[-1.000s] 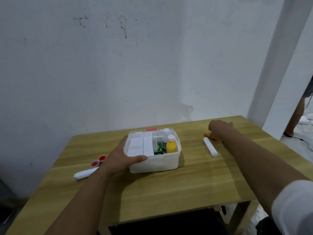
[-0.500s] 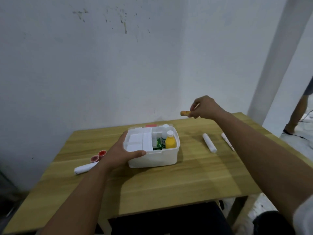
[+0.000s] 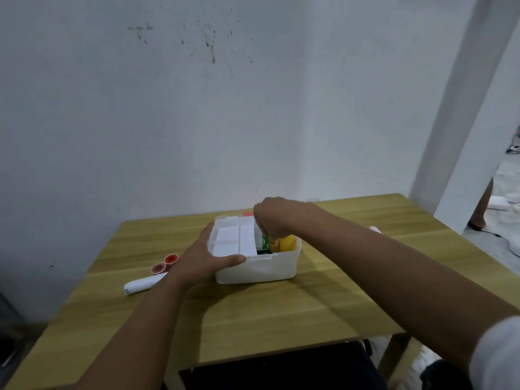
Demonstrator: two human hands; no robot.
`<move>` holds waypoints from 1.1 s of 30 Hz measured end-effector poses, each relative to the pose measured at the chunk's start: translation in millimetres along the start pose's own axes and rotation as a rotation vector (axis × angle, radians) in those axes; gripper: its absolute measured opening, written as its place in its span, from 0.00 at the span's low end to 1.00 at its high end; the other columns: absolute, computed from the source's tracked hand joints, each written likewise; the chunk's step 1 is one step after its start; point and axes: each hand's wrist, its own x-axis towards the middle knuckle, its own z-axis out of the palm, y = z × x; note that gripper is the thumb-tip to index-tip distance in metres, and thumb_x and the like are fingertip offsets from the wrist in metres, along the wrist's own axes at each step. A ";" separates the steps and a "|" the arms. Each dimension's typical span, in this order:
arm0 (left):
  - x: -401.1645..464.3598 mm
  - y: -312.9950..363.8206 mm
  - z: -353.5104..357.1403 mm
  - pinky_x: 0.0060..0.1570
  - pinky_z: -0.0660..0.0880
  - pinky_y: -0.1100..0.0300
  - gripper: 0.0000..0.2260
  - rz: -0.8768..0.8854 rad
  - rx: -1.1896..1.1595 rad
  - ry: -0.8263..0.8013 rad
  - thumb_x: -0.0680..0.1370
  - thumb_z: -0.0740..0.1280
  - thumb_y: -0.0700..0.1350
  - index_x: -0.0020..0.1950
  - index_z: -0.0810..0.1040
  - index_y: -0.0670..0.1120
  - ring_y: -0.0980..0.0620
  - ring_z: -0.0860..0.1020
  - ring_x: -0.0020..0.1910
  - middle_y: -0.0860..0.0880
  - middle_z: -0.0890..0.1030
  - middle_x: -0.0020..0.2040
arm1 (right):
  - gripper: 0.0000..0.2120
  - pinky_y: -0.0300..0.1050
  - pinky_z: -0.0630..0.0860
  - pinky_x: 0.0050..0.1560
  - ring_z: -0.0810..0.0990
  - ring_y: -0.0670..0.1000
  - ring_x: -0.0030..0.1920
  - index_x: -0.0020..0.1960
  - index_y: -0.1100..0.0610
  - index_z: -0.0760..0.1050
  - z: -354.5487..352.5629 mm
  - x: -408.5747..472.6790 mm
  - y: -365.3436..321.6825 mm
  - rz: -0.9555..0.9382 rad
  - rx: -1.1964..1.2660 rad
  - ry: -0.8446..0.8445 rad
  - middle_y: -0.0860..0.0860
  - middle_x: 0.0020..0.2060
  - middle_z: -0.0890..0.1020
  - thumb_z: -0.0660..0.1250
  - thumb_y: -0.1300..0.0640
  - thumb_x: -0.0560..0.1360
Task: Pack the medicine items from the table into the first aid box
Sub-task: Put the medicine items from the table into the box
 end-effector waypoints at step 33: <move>0.5 2.6 -0.5 0.53 0.80 0.53 0.42 -0.018 -0.041 -0.007 0.65 0.81 0.59 0.71 0.59 0.67 0.53 0.71 0.63 0.64 0.71 0.62 | 0.15 0.53 0.78 0.52 0.81 0.57 0.42 0.40 0.54 0.78 106.5 -73.2 144.7 0.962 0.440 -0.100 0.53 0.41 0.82 0.71 0.43 0.63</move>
